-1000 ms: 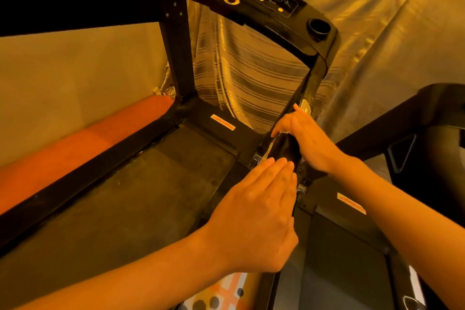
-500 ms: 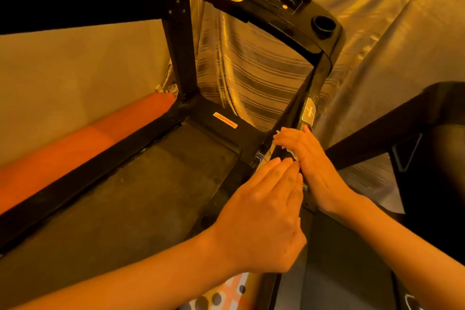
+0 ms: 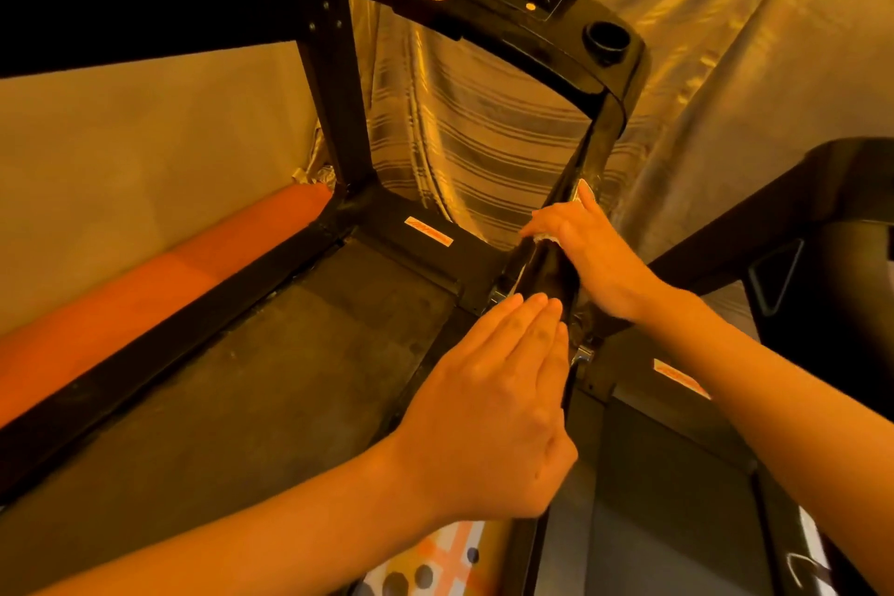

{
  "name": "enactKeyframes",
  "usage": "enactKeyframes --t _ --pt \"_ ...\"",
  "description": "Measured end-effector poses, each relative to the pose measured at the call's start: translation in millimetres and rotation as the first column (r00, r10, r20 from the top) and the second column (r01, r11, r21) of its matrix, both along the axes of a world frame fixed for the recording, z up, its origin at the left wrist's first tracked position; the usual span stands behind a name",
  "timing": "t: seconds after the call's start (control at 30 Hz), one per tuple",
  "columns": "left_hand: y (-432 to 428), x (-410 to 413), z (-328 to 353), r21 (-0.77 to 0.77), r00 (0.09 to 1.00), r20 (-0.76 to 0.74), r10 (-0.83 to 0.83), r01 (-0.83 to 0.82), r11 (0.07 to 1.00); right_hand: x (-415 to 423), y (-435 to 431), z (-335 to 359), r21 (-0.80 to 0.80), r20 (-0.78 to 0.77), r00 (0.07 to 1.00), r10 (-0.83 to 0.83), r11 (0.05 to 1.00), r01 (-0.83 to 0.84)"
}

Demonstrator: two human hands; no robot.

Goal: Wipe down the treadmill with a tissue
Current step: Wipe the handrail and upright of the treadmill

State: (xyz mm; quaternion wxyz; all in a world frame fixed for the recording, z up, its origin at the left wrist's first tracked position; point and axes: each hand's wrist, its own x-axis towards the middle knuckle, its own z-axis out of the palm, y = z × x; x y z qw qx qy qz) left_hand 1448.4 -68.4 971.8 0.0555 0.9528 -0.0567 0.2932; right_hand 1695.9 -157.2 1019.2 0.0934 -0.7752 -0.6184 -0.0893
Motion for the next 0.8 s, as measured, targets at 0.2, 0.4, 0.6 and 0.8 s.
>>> enactKeyframes --t 0.2,0.4,0.6,0.8 --pt "-0.7 0.2 -3.0 -0.048 0.999 0.036 -0.017 0.018 0.999 -25.0 6.8 -30.2 -0.076 -0.09 0.995 0.05 0.995 -0.057" --pt "-0.8 -1.1 -2.3 -0.025 1.0 -0.014 -0.006 0.006 1.0 -18.8 5.4 15.5 -0.057 0.004 1.0 0.012 0.998 -0.012" --pt "-0.7 1.7 -7.2 -0.081 1.0 -0.01 -0.025 0.024 0.996 -59.3 -23.0 3.1 -0.05 -0.069 0.993 0.095 0.994 -0.099" --pt "-1.5 0.0 -5.2 -0.097 1.0 0.018 -0.025 0.027 0.995 -10.3 6.3 -15.8 -0.104 0.022 1.0 0.005 0.995 -0.003"
